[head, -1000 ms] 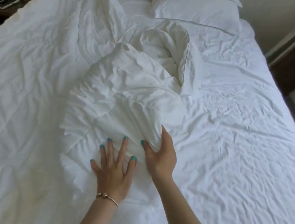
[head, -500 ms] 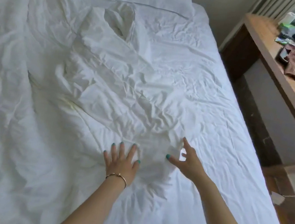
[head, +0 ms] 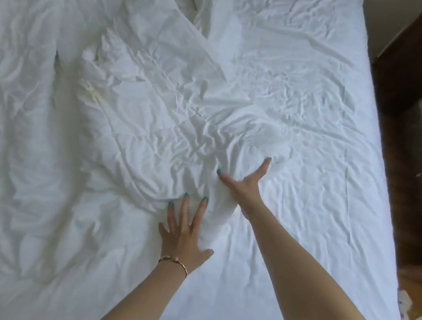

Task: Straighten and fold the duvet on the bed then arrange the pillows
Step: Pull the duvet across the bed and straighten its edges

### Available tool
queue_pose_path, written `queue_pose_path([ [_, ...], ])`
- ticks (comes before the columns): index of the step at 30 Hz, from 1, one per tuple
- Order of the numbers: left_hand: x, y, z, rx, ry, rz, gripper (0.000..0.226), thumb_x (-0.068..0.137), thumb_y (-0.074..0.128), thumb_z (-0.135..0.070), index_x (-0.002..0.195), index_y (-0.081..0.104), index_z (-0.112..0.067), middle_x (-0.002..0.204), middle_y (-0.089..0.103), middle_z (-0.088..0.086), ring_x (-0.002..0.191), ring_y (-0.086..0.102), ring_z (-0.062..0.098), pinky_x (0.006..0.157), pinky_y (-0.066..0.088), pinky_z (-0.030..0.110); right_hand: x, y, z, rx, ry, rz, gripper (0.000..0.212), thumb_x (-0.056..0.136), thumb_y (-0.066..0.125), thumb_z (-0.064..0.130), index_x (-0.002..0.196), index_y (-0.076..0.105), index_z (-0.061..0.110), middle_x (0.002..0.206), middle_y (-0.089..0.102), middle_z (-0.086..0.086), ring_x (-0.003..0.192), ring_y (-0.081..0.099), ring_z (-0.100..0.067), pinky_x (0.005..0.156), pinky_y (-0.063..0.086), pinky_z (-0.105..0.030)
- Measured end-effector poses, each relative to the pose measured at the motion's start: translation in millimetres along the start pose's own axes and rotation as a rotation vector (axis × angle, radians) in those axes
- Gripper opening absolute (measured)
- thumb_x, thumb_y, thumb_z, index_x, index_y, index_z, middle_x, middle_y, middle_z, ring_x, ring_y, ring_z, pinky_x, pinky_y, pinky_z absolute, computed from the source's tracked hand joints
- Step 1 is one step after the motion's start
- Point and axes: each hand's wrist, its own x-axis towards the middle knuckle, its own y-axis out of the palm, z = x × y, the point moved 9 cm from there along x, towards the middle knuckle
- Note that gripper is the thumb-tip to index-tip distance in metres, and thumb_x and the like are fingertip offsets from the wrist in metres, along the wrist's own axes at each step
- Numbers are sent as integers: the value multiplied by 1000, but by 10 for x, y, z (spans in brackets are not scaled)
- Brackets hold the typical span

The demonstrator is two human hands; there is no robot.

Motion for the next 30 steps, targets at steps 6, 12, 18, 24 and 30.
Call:
queue_pose_path([
  [6,228,-147,-13,-151,219,20,119,80,54,7,132,-29,-61,134,24,-5,110,38,25,95,46,35,-129,-6,238,-129,-210,-134,112,74,74,12,151,-4,39,142,14,28,130,32,-4,100,37,-24],
  [12,-288,-129,-135,-275,404,175,83,90,64,-29,139,4,-59,113,53,5,110,52,23,97,42,29,-1213,-650,159,-385,-96,-342,99,66,75,48,139,8,58,140,40,27,110,59,-14,81,47,-36],
  [18,-1249,-41,-512,-433,478,270,77,70,69,-65,138,32,-59,122,64,-6,111,58,11,95,45,27,-2345,-1205,36,-636,17,-506,88,68,70,55,137,15,58,117,57,10,97,62,-24,79,49,-39],
  [24,-1788,347,-137,29,408,382,77,79,39,-81,146,15,-53,126,50,-1,114,49,21,91,45,35,-2966,-1102,-560,-968,88,-310,89,76,59,69,145,5,53,128,36,2,96,56,-24,75,46,-36],
  [30,-2205,768,67,192,412,511,67,96,28,-61,153,-1,-38,161,12,2,143,22,26,113,25,41,-3211,-1244,-1359,-967,215,-76,92,80,63,62,151,10,43,152,24,-1,133,38,-25,100,43,-43],
])
